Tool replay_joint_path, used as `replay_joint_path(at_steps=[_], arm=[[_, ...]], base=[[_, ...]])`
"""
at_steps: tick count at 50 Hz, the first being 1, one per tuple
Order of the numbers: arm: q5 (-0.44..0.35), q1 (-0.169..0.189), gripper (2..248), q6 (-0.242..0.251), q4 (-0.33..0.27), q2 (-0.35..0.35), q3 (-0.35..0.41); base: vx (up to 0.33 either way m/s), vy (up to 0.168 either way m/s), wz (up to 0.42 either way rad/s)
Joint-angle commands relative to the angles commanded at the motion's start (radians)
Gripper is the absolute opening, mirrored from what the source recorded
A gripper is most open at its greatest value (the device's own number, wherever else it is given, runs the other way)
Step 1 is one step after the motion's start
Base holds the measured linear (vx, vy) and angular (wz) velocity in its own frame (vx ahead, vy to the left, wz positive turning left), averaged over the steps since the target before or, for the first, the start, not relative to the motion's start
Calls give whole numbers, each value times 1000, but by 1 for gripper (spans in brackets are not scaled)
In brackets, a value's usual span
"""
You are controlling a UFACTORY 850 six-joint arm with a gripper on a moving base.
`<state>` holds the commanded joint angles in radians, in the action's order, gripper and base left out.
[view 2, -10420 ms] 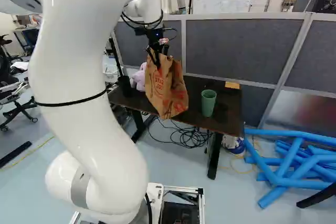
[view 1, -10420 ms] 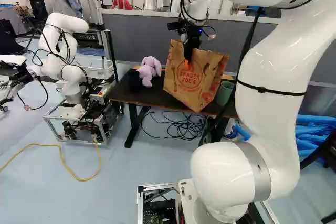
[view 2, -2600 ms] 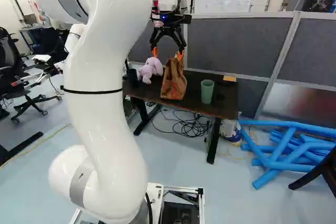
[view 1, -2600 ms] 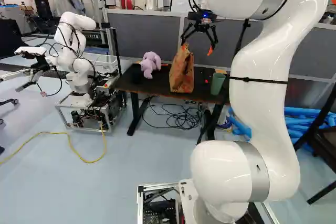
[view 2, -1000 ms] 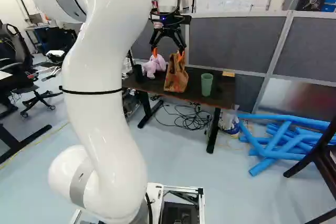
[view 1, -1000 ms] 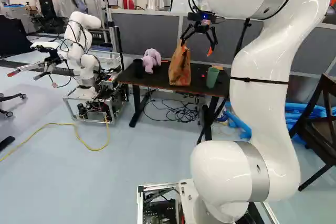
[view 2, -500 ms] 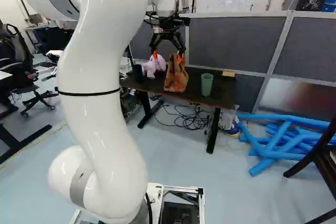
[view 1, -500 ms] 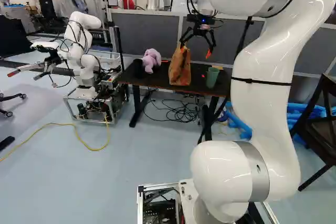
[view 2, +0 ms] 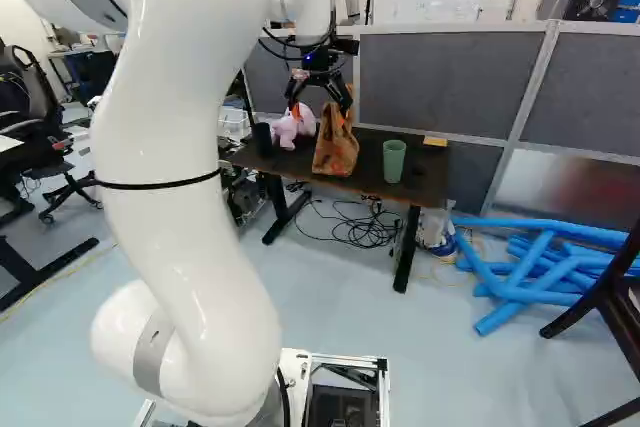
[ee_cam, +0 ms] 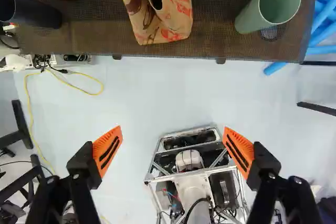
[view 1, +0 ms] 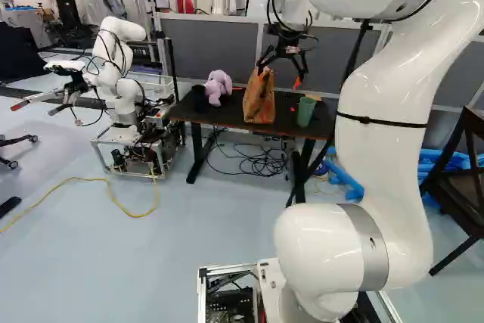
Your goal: Pick up the bag on the ground and place it on the table
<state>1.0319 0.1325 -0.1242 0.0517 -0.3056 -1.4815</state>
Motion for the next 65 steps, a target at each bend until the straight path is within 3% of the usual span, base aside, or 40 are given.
replay_joint_path(at_steps=[30, 65], arm=[[-318, -22, 247, 21, -9, 98, 233], [-797, -55, 247, 52, -22, 245, 584]], base=[[0, 0, 0], [0, 0, 0]])
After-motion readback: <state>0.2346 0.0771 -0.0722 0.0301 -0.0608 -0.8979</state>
